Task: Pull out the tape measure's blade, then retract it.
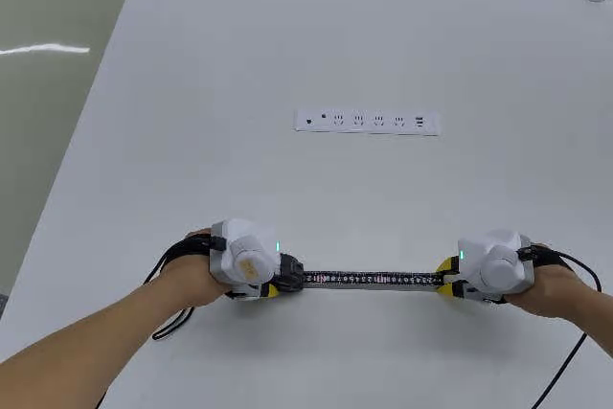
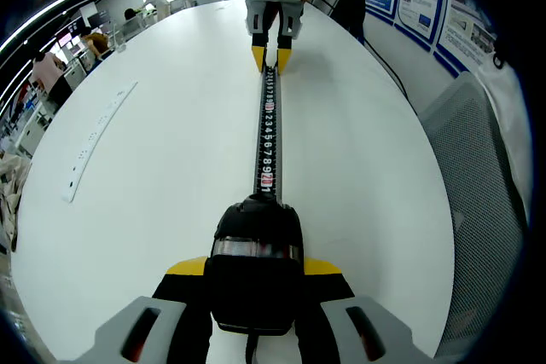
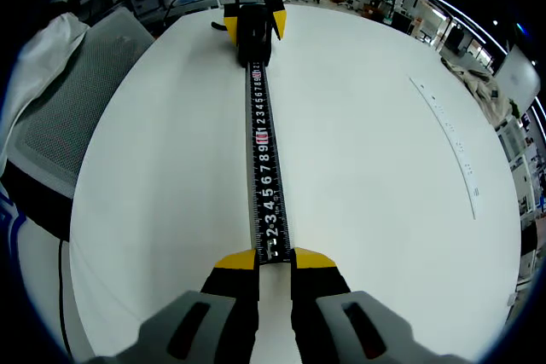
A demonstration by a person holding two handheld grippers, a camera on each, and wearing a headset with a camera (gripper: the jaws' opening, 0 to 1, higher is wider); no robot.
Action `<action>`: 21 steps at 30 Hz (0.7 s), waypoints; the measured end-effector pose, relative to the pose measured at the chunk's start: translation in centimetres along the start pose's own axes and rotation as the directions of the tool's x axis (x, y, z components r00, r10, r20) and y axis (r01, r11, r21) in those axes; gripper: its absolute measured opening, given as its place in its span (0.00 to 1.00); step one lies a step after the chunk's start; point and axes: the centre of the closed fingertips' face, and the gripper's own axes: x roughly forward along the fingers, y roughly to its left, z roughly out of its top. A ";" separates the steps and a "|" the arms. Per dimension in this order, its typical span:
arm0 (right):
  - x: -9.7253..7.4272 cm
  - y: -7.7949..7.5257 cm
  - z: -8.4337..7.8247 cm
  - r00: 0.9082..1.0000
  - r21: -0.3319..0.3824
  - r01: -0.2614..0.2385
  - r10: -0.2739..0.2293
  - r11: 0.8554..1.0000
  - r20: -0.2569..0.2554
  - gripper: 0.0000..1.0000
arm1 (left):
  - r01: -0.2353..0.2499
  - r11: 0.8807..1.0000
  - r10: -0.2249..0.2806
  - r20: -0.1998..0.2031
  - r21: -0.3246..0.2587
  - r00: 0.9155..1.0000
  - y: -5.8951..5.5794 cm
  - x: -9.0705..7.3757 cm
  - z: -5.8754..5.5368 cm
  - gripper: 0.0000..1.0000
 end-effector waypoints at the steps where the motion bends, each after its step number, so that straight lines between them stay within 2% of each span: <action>1: 0.0 0.0 -0.1 1.000 0.000 0.000 0.000 1.000 -0.001 0.13 | 0.000 1.000 0.000 0.000 0.000 1.000 0.0 0.0 0.0 0.35; 12: 0.0 0.0 -0.2 1.000 0.010 -0.002 0.002 1.000 -0.003 0.14 | 0.001 1.000 -0.001 0.001 0.001 1.000 0.0 0.2 0.0 0.35; 21: 0.2 0.0 -0.1 0.999 -0.006 -0.019 0.019 1.000 -0.036 0.15 | 0.008 1.000 -0.008 0.009 -0.001 1.000 0.0 0.1 0.1 0.36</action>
